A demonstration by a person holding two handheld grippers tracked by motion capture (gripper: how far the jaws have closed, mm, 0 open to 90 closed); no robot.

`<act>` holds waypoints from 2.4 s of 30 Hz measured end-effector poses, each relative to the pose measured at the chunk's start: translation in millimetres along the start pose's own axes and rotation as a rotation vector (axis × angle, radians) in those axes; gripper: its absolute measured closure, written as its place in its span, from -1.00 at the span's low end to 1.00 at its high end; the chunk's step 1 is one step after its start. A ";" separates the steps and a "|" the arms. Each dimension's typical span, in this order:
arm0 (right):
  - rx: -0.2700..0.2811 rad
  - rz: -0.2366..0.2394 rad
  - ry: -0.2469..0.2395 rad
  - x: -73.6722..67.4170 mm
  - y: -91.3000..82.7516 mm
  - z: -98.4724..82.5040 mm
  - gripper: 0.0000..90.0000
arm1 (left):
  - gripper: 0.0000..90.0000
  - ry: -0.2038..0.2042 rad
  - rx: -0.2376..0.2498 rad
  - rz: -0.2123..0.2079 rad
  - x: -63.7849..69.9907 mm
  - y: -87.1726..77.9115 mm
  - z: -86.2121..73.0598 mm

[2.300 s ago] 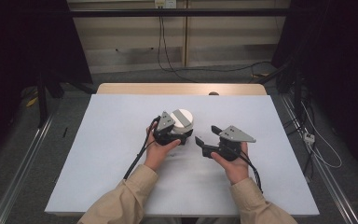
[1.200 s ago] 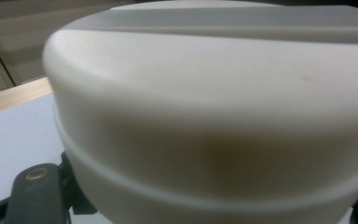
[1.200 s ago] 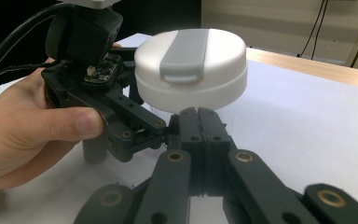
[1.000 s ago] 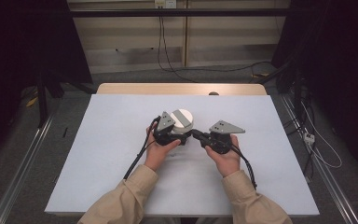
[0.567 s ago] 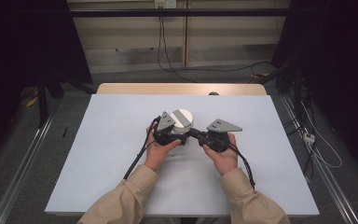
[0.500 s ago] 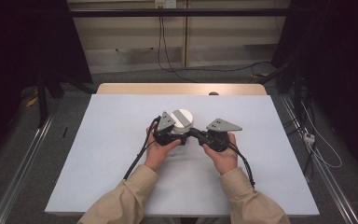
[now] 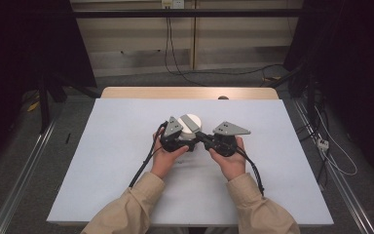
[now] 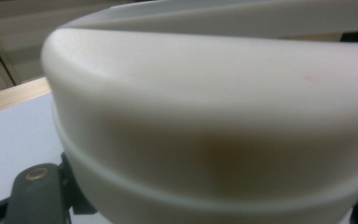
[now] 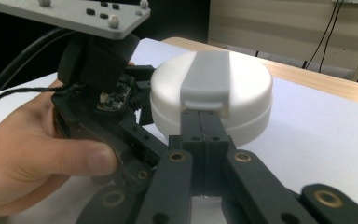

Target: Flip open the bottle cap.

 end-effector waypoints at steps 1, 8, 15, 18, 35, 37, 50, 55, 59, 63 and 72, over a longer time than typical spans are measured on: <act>0.000 0.000 0.000 0.0 0.0 0.0 1.00 | -0.59 0.003 0.000 0.000 -0.4 0.0 0.0; 0.033 0.000 0.007 -0.5 -0.8 11.7 1.00 | -0.59 0.002 -0.003 -0.005 0.0 0.0 -0.2; 0.022 0.008 -0.010 -2.1 2.8 17.5 1.00 | -0.59 0.002 -0.003 -0.015 0.9 0.3 -0.3; 0.020 0.004 -0.007 -2.3 3.3 18.5 1.00 | -0.59 0.003 -0.002 -0.008 0.3 0.2 -0.2; 0.025 -0.017 -0.035 -0.6 7.7 34.3 1.00 | -0.59 -0.003 -0.001 -0.009 0.6 0.4 -0.1; 0.025 -0.021 -0.035 0.4 8.6 36.2 1.00 | -0.59 -0.003 -0.001 -0.009 0.5 0.5 -0.1; 0.015 -0.037 -0.051 2.0 15.3 42.8 1.00 | -0.59 -0.007 0.000 -0.009 0.6 0.6 0.0; 0.015 -0.041 -0.046 3.3 18.1 44.5 1.00 | -0.59 -0.009 0.001 -0.009 0.8 0.7 0.1; 0.010 -0.043 -0.048 4.1 20.6 45.7 1.00 | -0.59 0.002 -0.006 -0.010 0.1 0.3 -0.4; 0.011 -0.043 -0.048 4.7 22.4 47.6 1.00 | -0.59 -0.006 0.000 -0.009 0.5 0.7 0.0; 0.019 -0.050 -0.048 5.6 25.9 52.7 1.00 | -0.59 -0.006 -0.001 -0.009 0.5 0.6 -0.1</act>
Point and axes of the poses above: each handheld gripper's, and its own axes: y roughly forward along the jaws, z roughly out of its top, x roughly to its right, the point moved 7 cm from there along y, roughly forward along the jaws, and after that the axes turned 7 degrees about z, right-handed, at the moved point
